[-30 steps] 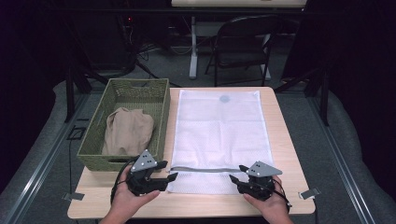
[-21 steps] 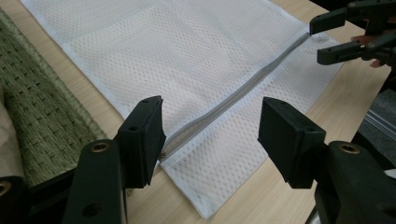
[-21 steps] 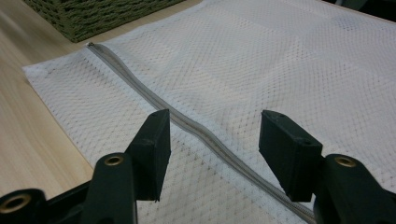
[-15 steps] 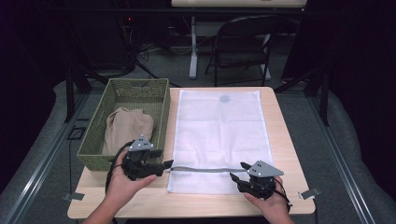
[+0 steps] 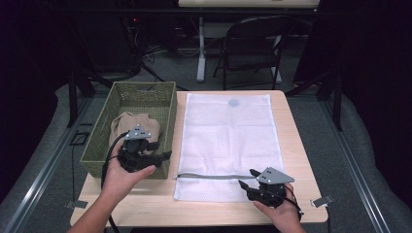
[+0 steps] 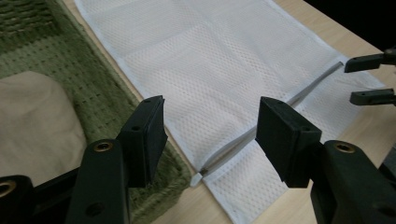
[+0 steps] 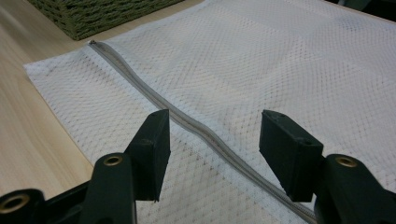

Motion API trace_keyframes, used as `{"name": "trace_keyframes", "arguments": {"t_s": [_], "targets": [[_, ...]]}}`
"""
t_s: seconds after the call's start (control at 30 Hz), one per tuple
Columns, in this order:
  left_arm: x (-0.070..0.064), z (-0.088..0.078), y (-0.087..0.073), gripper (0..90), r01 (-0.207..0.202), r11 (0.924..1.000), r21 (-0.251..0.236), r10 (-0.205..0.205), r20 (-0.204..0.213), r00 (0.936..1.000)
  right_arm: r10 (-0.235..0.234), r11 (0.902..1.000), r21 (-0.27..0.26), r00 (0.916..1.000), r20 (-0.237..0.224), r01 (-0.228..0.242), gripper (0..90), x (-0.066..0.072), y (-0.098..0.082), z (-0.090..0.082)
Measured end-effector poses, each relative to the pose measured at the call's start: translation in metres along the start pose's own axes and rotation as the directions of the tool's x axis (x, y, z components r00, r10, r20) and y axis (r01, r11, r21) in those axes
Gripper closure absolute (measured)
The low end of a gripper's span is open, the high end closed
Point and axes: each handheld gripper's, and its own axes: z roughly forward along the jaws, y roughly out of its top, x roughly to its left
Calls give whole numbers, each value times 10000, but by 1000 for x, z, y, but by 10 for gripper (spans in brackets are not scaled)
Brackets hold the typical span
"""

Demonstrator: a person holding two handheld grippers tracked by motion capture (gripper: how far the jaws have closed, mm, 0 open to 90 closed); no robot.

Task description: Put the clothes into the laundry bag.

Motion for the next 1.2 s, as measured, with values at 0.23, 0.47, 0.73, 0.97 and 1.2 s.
{"name": "trace_keyframes", "arguments": {"t_s": [0.23,0.47,0.73,0.97,1.2], "targets": [[13,-2,10,410,105,9996,263,-94,-403,9991,65,10000,30,10000,-25,-65,429,-1,0,0],[24,3,15,410,426,9978,502,-387,-760,9964,128,9998,134,9999,29,-129,429,-1,-1,1],[36,6,20,406,672,9943,833,-582,-1062,9926,163,9997,203,9999,-8,-163,429,-1,-1,2],[52,3,30,445,1131,9870,1143,-960,-1454,9847,260,9994,234,9997,-38,-259,429,-2,-1,2],[65,5,36,461,1644,9798,1135,-1376,-2131,9673,250,9994,260,9997,-40,-249,429,-2,-2,2]]}}
